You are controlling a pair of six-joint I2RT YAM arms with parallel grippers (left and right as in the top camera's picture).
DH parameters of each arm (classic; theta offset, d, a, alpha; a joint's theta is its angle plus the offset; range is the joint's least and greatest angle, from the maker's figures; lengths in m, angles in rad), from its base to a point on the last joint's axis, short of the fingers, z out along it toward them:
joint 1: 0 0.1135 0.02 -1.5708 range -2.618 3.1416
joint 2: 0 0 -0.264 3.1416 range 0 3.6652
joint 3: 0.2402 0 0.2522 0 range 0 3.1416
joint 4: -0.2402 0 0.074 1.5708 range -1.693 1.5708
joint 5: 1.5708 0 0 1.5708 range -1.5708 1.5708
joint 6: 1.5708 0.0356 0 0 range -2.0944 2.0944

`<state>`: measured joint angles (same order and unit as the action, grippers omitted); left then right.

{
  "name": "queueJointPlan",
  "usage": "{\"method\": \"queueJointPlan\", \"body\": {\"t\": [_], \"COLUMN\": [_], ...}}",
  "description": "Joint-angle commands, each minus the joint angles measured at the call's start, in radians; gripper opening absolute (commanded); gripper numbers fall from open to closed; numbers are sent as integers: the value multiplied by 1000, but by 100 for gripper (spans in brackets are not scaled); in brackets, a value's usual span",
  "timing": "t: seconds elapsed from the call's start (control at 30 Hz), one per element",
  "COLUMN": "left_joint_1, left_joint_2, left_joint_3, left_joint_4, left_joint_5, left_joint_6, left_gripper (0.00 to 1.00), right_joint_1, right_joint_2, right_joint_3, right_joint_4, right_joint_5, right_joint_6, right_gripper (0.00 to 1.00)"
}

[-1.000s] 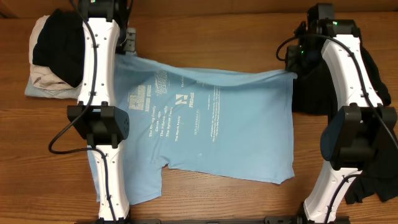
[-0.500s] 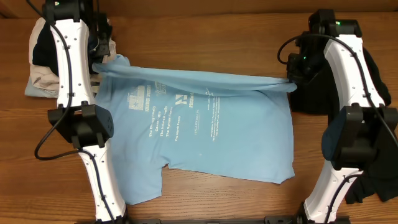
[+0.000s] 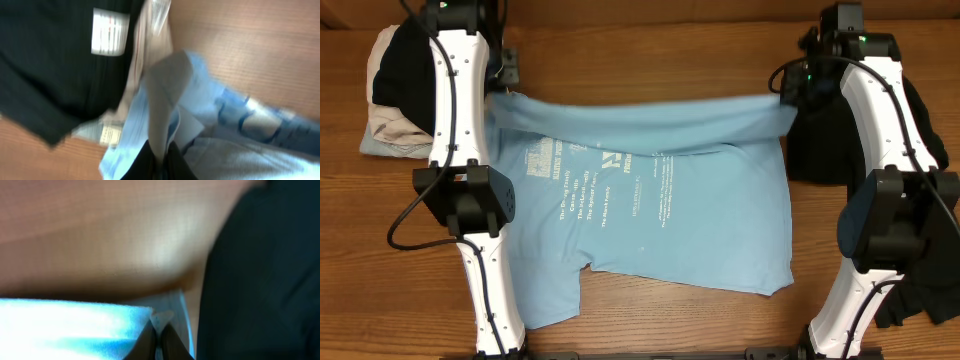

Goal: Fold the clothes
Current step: 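Lower the stretched shirt flat onto the table with both grippers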

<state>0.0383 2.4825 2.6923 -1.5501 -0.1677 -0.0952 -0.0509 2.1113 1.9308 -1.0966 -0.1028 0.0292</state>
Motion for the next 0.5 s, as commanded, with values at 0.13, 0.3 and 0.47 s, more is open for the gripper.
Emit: {"method": "queueJointPlan", "body": {"t": [0.13,0.3,0.47], "left_joint_1": [-14,-32,-54], "left_joint_2": [0,0,0], "left_joint_3": [48,53,54], "left_joint_4": [226,340,417], "left_joint_5": [-15,-15,-16], "left_joint_6": [-18,-17,-12], "left_gripper": [4,4,4], "right_joint_1": [-9,-20,-61], "right_joint_2": [-9,-9,-9], "right_joint_3": [9,16,29], "right_joint_4": [236,304,322], "right_joint_5": [100,103,101], "right_joint_6": [-5,-27,-27], "right_gripper": [4,4,4]}}
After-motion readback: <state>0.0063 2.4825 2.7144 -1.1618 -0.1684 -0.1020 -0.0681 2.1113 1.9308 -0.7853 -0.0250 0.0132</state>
